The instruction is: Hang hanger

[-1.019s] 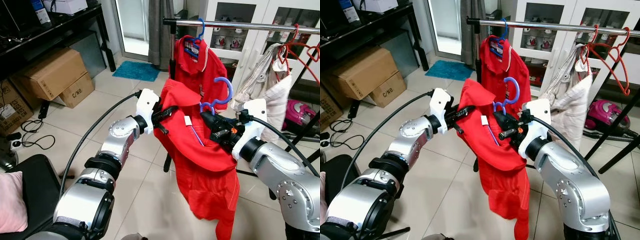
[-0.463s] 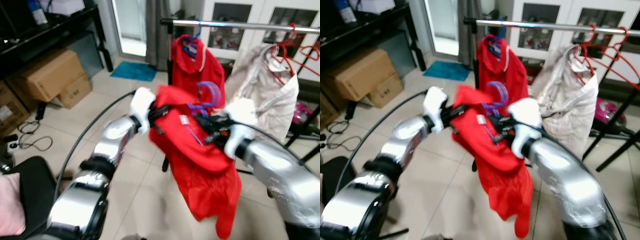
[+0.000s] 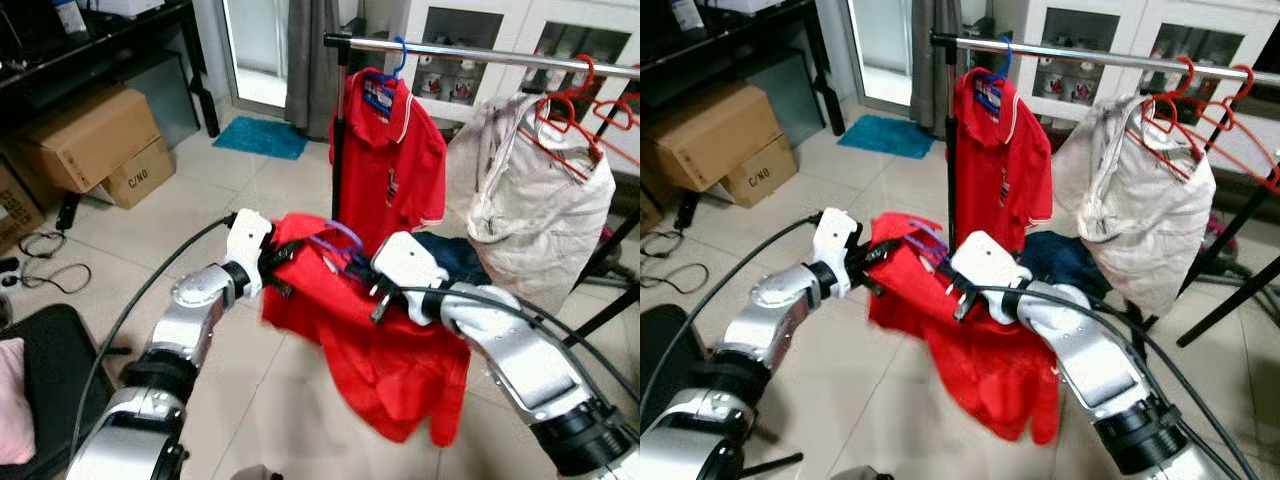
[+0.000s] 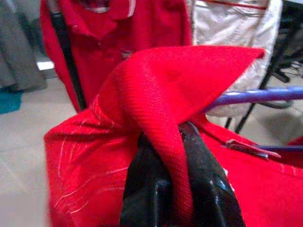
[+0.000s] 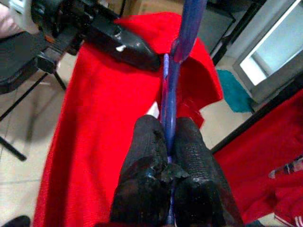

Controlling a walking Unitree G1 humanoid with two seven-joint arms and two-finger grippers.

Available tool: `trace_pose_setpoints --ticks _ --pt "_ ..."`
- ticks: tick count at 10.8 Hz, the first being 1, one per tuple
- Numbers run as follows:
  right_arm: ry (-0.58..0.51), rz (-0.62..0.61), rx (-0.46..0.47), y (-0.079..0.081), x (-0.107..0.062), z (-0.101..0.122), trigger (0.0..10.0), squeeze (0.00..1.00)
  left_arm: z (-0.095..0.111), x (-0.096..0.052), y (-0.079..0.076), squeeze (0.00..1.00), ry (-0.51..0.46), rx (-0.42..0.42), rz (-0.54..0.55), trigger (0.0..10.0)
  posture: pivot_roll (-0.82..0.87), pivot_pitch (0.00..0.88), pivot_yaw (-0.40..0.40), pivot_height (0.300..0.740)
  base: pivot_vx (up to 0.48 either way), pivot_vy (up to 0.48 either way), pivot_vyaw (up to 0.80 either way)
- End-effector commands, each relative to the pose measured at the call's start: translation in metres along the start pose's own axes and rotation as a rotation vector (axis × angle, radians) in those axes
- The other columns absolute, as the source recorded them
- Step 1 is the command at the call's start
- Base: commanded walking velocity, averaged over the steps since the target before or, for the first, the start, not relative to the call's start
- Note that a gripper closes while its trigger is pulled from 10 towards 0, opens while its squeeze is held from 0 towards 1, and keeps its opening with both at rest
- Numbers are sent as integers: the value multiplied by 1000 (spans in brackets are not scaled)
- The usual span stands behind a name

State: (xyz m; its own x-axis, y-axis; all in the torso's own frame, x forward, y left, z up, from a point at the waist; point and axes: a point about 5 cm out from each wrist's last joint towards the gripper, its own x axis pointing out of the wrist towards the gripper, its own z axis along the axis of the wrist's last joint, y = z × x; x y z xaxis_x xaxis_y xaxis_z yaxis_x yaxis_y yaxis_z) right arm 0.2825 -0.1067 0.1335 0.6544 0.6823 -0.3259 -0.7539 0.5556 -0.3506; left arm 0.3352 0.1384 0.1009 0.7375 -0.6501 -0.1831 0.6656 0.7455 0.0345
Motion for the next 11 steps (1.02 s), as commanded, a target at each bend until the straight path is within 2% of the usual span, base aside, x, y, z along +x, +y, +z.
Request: trace_pose_setpoints --ticks 1,3,4,5,6,7,9,10,11 --pt "-14 8 -32 -2 1 3 10000 0 11 1 1 0 -14 47 -19 0 -89 0 20 740 0 0 0" --pt "81 75 -38 4 -10 -20 10000 0 46 -5 23 0 -78 106 64 0 -101 0 38 740 0 0 0" --pt "121 69 -30 3 -21 -34 10000 0 68 -13 42 0 -79 168 100 0 -107 0 52 740 0 0 0" --pt "116 45 -7 -3 -31 -38 10000 0 81 -23 60 0 -32 239 131 0 -110 0 61 740 0 0 0" --pt "77 37 31 -8 -38 -34 10000 0 87 -31 74 0 5 276 182 0 -112 0 69 740 0 0 0" --pt "33 70 51 -7 -43 -29 10000 0 92 -35 83 0 0 284 243 0 -111 0 73 740 0 0 0" --pt "-95 128 119 -5 -55 -16 10000 0 91 -44 107 0 15 265 474 0 -103 0 71 740 0 0 0" --pt "-141 140 173 -3 -59 -11 10000 0 83 -50 118 0 41 250 593 0 -105 0 72 740 0 0 0" --pt "-64 84 163 -7 -59 -20 10000 0 82 -48 118 0 45 269 590 0 -113 0 79 740 0 0 0"
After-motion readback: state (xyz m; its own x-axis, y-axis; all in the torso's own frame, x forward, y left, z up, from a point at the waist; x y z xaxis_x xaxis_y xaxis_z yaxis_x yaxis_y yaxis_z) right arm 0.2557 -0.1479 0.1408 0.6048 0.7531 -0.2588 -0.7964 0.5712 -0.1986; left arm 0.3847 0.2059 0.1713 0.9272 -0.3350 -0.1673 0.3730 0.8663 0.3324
